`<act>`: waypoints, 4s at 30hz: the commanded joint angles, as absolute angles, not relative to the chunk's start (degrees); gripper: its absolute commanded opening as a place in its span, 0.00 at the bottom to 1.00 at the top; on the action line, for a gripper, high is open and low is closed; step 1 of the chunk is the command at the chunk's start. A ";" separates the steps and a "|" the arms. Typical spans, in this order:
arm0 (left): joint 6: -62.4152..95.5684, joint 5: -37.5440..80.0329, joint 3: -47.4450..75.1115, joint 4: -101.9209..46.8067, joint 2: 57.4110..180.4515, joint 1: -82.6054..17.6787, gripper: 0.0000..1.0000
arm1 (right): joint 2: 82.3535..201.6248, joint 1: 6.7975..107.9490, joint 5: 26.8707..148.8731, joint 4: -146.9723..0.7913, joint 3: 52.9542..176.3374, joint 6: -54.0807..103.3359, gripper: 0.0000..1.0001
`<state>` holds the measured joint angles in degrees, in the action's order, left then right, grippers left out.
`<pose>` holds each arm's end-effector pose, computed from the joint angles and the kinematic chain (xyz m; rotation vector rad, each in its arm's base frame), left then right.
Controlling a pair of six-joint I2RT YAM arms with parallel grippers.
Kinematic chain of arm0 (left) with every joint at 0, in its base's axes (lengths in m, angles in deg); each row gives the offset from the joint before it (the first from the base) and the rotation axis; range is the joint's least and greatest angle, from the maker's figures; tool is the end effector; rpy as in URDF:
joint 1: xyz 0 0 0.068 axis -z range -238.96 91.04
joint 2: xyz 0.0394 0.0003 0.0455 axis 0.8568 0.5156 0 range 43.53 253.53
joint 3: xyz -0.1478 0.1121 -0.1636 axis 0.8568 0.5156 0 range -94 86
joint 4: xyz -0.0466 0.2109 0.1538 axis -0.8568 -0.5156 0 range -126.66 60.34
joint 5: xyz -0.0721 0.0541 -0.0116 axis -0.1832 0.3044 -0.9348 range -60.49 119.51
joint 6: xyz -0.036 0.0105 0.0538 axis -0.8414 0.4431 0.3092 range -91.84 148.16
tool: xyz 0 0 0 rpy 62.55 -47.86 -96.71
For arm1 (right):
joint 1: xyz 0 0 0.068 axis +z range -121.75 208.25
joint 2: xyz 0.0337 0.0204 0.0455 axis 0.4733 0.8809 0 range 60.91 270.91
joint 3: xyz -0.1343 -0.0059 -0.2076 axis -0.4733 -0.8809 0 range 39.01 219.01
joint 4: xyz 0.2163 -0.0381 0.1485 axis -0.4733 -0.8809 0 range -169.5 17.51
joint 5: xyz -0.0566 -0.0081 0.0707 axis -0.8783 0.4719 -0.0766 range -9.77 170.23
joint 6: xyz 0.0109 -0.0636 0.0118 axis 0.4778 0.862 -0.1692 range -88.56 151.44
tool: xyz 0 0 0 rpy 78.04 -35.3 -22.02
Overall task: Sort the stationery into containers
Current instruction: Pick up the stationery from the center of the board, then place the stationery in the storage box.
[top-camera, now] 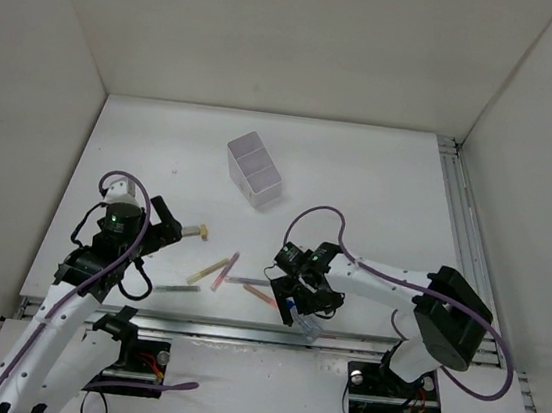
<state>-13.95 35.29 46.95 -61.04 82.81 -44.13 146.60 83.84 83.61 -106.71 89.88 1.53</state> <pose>0.1870 -0.0442 0.2573 -0.5678 2.0813 -0.4786 0.1589 0.2374 0.1403 -0.6559 2.8067 0.4242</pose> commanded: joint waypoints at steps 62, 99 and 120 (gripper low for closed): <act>-6.38 30.65 44.96 -51.37 89.93 -43.49 1.00 | 184.57 65.95 72.14 25.33 120.32 26.61 0.07; -5.42 31.35 44.69 -51.55 90.28 -43.49 1.00 | 192.48 67.53 68.46 23.22 129.28 27.05 0.10; -8.67 30.65 43.81 -53.56 89.85 -43.49 1.00 | 175.10 73.15 66.44 10.34 116.19 36.27 0.98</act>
